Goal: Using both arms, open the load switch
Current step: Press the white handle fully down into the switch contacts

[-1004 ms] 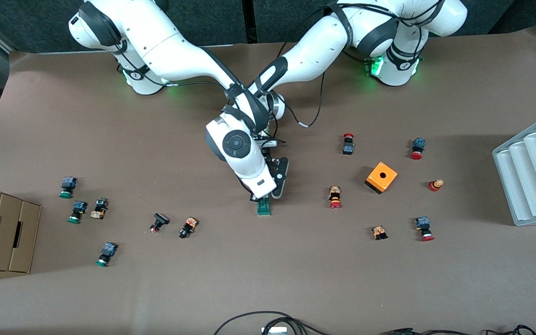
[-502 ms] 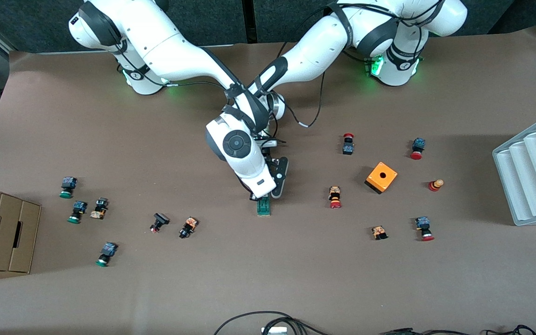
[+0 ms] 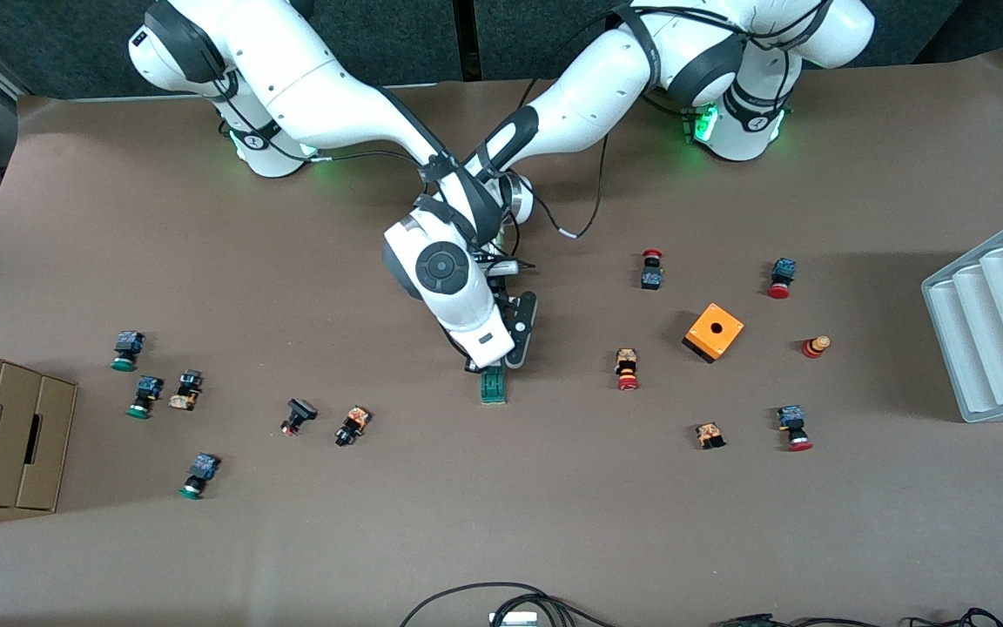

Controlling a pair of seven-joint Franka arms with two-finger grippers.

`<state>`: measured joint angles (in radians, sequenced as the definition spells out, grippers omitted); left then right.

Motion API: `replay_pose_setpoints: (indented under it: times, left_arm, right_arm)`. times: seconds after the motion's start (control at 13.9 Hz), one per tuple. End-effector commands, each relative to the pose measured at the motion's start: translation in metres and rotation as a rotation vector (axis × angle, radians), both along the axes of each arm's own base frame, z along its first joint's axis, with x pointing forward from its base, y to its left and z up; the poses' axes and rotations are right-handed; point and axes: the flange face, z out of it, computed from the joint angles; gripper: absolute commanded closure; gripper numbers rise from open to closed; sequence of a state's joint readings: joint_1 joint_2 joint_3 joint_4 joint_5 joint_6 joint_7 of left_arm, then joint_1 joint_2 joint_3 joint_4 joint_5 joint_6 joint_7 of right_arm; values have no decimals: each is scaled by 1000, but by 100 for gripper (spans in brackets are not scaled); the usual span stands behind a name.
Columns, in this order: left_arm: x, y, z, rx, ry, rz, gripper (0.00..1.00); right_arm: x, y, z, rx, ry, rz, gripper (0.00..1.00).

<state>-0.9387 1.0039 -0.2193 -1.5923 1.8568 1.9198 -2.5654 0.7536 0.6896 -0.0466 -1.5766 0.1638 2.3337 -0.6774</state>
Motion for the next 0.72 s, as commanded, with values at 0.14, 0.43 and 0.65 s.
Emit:
replay_pose_setpoints:
  times: [0.14,0.43,0.65]
  left_arm:
    - [-16,-4,-23,-29,58,-15,35]
    - [-17,-4,-23,-29,59,-16,35]
    - [-16,-4,-22,-30,57,-15,35]
  right_arm:
    - [-12,-4,3,-6,20,-13,61]
    - [-15,-4,0,-8,22,-10,61]
    - [-17,-2,-3,-11,23,-6,61]
